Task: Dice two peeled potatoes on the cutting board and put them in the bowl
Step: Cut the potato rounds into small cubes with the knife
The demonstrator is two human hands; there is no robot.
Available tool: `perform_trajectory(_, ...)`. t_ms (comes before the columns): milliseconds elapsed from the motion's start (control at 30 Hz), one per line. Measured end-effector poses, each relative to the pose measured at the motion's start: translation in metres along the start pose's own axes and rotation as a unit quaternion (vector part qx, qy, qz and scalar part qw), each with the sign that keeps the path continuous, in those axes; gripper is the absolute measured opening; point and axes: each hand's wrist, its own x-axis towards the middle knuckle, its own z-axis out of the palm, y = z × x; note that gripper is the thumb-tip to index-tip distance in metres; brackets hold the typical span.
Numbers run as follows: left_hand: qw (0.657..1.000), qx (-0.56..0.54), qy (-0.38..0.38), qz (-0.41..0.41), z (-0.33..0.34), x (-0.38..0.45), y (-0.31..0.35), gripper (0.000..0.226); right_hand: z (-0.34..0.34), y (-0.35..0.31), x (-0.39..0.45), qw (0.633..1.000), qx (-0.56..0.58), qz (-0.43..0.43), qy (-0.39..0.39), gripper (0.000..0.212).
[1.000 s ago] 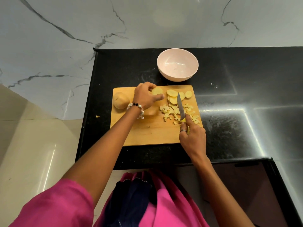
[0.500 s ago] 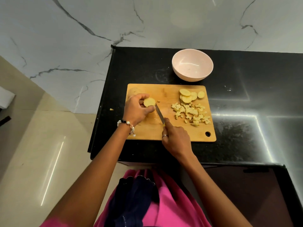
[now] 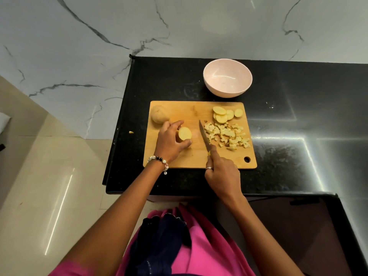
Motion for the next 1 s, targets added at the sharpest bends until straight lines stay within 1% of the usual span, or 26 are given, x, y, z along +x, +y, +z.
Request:
perform_trajectory(100,1.0,0.023,0.005,0.007,0.007,0.002,0.0,0.071,0.002,0.007,-0.002,0.998,-0.057,0.0,-0.036,0.055)
perform_trajectory(200,0.999,0.05,0.012,0.011,0.011,0.003,0.0,0.071,-0.001,0.012,0.001,0.998,-0.057,0.025,-0.015,0.057)
perform_trajectory(300,0.997,0.076,0.015,0.011,0.013,0.005,0.0,0.074,-0.004,0.009,0.002,0.998,-0.056,0.004,-0.012,0.055)
perform_trajectory(367,0.997,0.082,0.003,0.004,0.015,0.006,0.0,0.075,-0.003,0.003,0.001,0.998,-0.056,-0.009,-0.02,0.054)
perform_trajectory(467,0.997,0.066,-0.026,0.004,0.011,0.009,-0.001,0.081,0.003,-0.004,-0.001,0.998,-0.051,-0.013,-0.03,0.053)
perform_trajectory(567,0.997,0.054,-0.046,0.015,0.005,0.01,-0.003,0.081,0.007,-0.008,-0.001,0.997,-0.066,-0.013,-0.039,0.055)
perform_trajectory(867,1.0,0.006,-0.002,-0.004,0.01,0.007,-0.005,0.09,0.011,-0.021,0.008,0.986,-0.143,-0.038,-0.074,0.063)
perform_trajectory(1000,1.0,0.001,0.016,-0.003,0.012,0.006,-0.005,0.089,0.016,-0.027,0.021,0.982,-0.163,-0.043,-0.08,0.061)
